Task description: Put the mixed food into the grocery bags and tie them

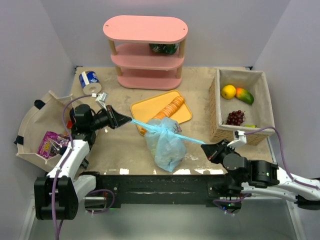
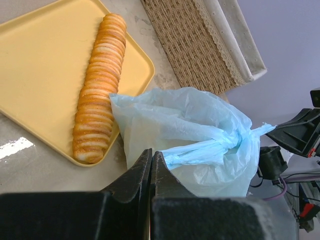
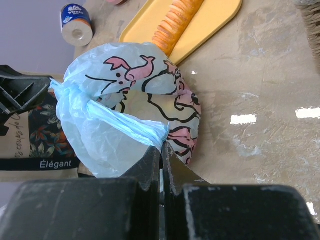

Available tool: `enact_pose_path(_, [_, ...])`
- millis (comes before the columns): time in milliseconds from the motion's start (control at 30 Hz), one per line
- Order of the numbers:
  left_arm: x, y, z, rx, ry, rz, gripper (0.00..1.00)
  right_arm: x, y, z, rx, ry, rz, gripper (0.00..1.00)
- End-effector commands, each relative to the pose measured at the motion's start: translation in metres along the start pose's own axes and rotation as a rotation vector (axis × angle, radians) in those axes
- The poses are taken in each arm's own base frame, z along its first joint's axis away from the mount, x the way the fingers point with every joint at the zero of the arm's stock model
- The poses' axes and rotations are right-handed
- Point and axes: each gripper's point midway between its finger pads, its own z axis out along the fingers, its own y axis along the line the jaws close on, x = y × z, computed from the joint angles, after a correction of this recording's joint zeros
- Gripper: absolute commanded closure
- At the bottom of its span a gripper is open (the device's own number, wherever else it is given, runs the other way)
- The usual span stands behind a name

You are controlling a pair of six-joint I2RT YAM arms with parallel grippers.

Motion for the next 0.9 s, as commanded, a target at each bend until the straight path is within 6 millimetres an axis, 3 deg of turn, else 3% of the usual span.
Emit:
enact_pose_path(0, [-0.059,0.052,-0.018,-0.248,-0.229,0.107,1.0,-0.05,-0.037,-0.009,0.132,-0.211,-0.058,1.0])
enact_pose_path(233, [-0.06,0.051,-0.019,-0.247,-0.233,0.128,1.0,-0.05,-0.036,-0.009,0.124,-0.209,-0.061,1.0])
enact_pose_path(367, [-0.06,0.019,-0.009,-0.243,-0.213,0.292,1.0,-0.043,-0.028,-0.005,0.117,-0.179,-0.121,1.0])
enact_pose_path(400, [-0.05,0.0,0.002,-0.206,-0.172,0.347,0.96,-0.039,-0.025,-0.004,0.107,-0.158,-0.136,1.0])
enact_pose_path(433, [-0.057,-0.005,0.002,-0.229,-0.183,0.418,0.71,-0.038,-0.02,-0.003,0.092,-0.149,-0.169,1.0])
enact_pose_path(500, [-0.054,-0.016,0.0,-0.237,-0.174,0.459,0.45,-0.03,-0.014,-0.001,0.083,-0.109,-0.214,0.69])
enact_pose_path(533, [-0.062,-0.018,-0.003,-0.273,-0.195,0.497,0.25,-0.03,-0.01,-0.001,0.075,-0.103,-0.239,0.56])
enact_pose_path(567, [-0.062,-0.021,-0.006,-0.287,-0.196,0.508,0.17,-0.029,-0.007,-0.001,0.07,-0.092,-0.253,0.4])
enact_pose_path(667, [-0.065,-0.046,-0.005,-0.269,-0.223,0.582,0.09,-0.022,0.002,0.001,0.067,-0.046,-0.33,0.26])
enact_pose_path(700, [-0.05,-0.055,0.0,-0.241,-0.179,0.592,0.06,-0.019,0.003,0.003,0.077,-0.031,-0.357,0.2])
enact_pose_path(733, [-0.053,-0.063,0.001,-0.245,-0.186,0.613,0.04,-0.018,0.008,0.003,0.065,-0.018,-0.372,0.18])
enact_pose_path(767, [-0.033,-0.073,0.01,-0.209,-0.121,0.62,0.0,-0.016,0.01,0.004,0.063,-0.012,-0.386,0.15])
enact_pose_path(833, [-0.019,-0.073,0.021,-0.249,-0.056,0.629,0.0,-0.011,0.015,0.006,0.055,0.003,-0.41,0.14])
enact_pose_path(867, [0.008,-0.085,0.03,-0.211,0.017,0.645,0.0,-0.009,0.017,0.007,0.049,0.008,-0.413,0.13])
